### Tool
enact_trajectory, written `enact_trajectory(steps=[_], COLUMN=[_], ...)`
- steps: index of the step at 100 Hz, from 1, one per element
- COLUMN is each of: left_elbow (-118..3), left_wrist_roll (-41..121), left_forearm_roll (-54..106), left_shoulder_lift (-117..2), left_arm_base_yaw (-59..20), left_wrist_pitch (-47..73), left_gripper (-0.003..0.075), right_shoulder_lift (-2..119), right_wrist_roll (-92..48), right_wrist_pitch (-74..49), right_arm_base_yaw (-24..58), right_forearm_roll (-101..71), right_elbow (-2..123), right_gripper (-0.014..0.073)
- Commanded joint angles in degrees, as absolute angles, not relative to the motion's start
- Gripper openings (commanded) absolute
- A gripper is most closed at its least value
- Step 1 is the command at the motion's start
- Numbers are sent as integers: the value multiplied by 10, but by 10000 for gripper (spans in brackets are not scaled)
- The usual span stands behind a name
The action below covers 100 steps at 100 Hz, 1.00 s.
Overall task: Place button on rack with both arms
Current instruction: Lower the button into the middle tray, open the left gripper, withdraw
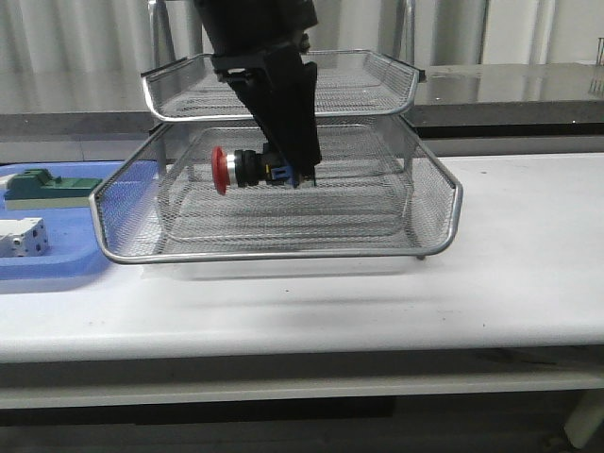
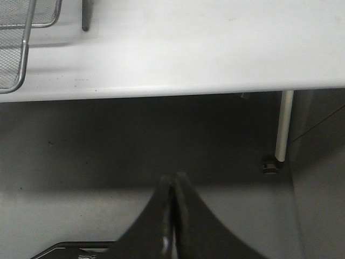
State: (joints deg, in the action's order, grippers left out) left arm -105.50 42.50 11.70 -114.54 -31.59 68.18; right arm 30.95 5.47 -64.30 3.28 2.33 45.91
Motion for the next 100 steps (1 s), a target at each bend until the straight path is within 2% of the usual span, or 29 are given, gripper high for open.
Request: enact_trajectory(steps=[1,13,37,47,56,100], left_elbow=[-1070,-1070,-1070,-1070,-1070,-1072], left_wrist_roll=[425,425,425,424,424,418], left_forearm_roll=[128,128,128,128,128,154], left_shoulder_lift=[-1119,-1126,-1129,-1129,-1129,-1102], left_arm_base_yaw=[-319,-319,-319,-319,-319,-319], left_wrist_pitch=[655,649,643,627,620,660], left_gripper=[-13,60,382,458,486,484], right_shoulder_lift=[311,311,311,311,311,311], right_wrist_roll=[52,52,52,52,52,52], right_wrist_pitch=[-610,-610,-610,-610,-610,-610], right_arm_base_yaw=[29,29,29,29,29,29], right_forearm_roll=[32,32,32,32,32,32], right_elbow=[479,479,479,479,479,479], right_gripper=[-71,-71,-71,-71,-71,-71])
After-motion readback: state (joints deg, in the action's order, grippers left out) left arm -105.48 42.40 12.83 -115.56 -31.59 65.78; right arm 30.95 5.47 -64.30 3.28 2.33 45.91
